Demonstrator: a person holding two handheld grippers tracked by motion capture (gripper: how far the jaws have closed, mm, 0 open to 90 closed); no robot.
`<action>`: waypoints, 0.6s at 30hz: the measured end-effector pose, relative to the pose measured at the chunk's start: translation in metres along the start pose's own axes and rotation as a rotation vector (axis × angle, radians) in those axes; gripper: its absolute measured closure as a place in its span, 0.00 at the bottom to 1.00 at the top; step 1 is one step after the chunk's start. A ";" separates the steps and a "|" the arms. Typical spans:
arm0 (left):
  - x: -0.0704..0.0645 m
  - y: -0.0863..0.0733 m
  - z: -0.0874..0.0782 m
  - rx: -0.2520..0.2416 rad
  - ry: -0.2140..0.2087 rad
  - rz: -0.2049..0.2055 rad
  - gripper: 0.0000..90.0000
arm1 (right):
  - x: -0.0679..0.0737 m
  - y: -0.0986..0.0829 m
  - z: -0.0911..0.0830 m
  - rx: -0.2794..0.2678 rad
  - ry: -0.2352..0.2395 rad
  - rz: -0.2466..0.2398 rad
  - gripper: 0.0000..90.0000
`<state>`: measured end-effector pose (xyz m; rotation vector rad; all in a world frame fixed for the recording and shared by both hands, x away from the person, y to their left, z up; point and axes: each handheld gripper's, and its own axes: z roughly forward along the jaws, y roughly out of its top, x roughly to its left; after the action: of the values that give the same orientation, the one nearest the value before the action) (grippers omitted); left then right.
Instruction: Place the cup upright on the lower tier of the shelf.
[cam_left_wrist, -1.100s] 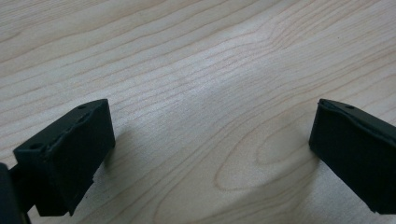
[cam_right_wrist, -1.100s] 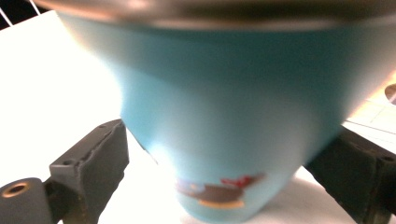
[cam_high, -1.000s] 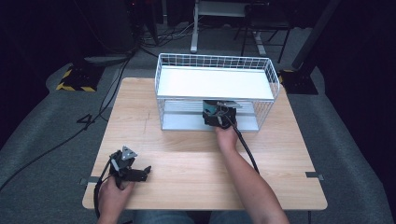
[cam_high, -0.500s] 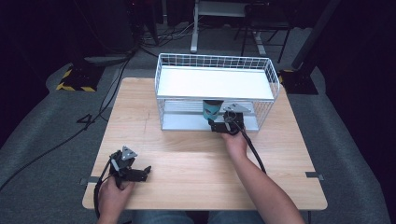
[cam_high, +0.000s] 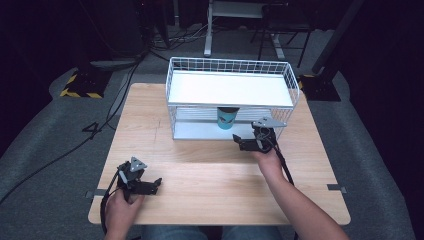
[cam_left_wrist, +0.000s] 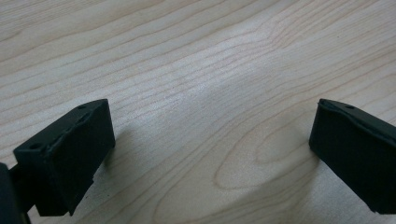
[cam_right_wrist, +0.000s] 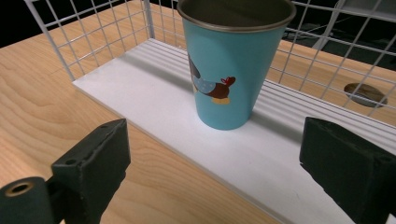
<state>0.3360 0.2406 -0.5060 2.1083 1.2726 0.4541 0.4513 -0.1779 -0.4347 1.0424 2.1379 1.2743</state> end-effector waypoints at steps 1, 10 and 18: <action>0.000 0.000 0.000 0.000 0.000 0.000 0.01 | 0.000 0.000 0.000 0.000 0.000 0.000 0.10; 0.000 0.000 0.000 0.000 -0.001 0.000 0.01 | -0.006 -0.007 -0.031 0.004 0.020 0.012 0.13; 0.000 0.000 0.000 -0.001 -0.002 -0.003 0.01 | -0.015 -0.017 -0.064 0.027 0.026 0.004 0.15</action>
<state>0.3363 0.2404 -0.5061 2.1053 1.2746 0.4511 0.4104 -0.2293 -0.4190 1.0464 2.1791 1.2715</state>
